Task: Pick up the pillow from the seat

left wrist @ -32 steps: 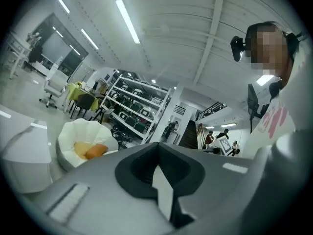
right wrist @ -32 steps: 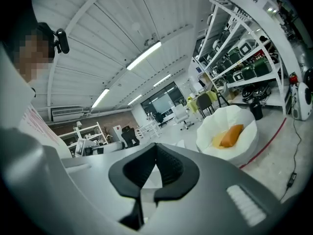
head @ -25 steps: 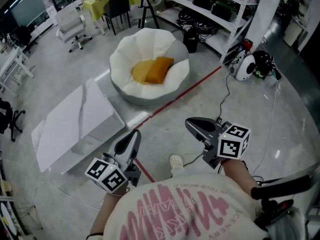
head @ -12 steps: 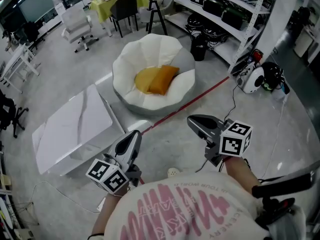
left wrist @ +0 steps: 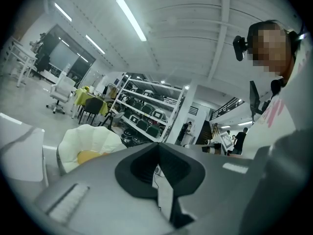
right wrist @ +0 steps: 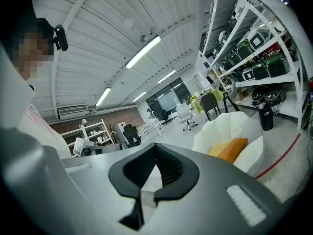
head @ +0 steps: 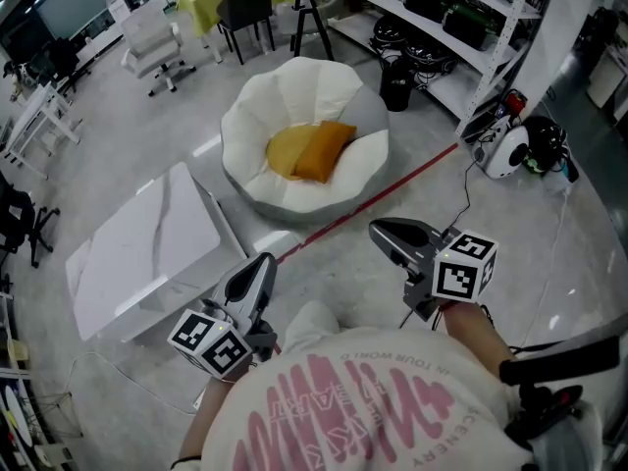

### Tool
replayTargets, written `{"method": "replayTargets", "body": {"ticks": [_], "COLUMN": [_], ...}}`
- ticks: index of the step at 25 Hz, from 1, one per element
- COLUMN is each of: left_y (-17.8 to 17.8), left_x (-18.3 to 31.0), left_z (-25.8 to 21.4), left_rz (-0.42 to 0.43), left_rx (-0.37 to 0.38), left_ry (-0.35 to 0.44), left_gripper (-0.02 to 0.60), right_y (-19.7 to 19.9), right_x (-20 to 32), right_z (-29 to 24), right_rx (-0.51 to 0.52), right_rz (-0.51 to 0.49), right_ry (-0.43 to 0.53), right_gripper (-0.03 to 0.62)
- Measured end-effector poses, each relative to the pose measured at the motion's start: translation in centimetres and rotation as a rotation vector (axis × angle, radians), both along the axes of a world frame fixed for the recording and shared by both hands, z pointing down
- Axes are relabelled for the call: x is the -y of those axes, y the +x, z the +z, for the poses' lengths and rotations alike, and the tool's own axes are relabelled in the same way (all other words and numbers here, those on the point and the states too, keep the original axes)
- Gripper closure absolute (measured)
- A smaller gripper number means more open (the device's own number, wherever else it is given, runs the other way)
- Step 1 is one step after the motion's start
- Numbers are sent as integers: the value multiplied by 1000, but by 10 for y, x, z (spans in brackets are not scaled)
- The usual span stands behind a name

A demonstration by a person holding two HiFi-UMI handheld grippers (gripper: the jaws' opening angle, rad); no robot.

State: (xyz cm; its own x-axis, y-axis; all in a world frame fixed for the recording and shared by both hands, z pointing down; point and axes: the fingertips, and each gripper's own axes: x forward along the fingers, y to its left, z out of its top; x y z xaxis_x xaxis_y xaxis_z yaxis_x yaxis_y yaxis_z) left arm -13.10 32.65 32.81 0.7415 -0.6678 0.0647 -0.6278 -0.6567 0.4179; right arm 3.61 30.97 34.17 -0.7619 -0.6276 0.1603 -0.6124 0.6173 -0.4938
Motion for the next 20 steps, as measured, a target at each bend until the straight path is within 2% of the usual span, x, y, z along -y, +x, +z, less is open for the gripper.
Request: {"method": "replayTargets", "body": {"ticks": [9, 20], "left_y": [17, 3], "left_x": [53, 184], "left_z": [0, -5], "left_rz": [55, 143], "left_rx": [9, 13], "left_ry": [1, 0], "left_gripper": [571, 571], "right_y": [9, 1], "right_x": [44, 157], "right_z": [4, -8], "right_rx": [-1, -3], "right_rz": [33, 146], "right_ry": [6, 5], "right_gripper": [589, 589]}}
